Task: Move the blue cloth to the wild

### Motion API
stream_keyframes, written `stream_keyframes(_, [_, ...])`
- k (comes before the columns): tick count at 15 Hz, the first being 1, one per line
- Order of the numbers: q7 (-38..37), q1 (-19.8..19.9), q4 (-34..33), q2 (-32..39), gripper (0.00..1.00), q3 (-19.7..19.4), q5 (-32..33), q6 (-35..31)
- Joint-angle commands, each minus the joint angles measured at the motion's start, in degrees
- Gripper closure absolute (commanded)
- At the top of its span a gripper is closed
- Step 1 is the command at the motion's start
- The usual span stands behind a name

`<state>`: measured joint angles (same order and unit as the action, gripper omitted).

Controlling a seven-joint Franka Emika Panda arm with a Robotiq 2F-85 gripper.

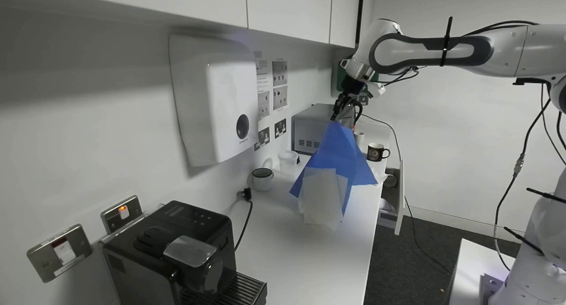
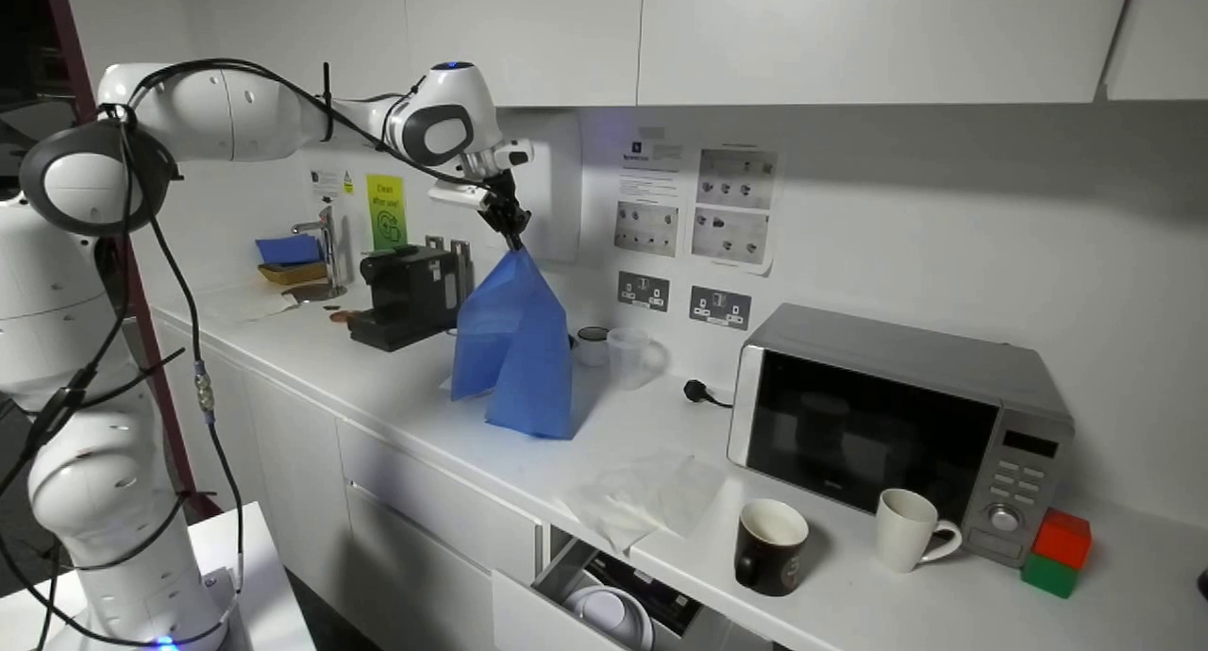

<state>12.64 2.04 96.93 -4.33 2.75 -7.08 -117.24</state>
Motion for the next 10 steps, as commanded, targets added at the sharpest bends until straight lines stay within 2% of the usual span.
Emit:
stream_keyframes(1, [-1.6, -1.3, 2.1, -3.8, 1.0, -0.8, 0.8, -1.5])
stream_keyframes(6, [-1.4, -2.4, 4.0, -9.5, 1.0, -0.5, 1.3, -3.4])
stream_keyframes(10, [-2.2, -2.9, 1.4, -3.8, 1.0, -0.2, 2.6, 0.1])
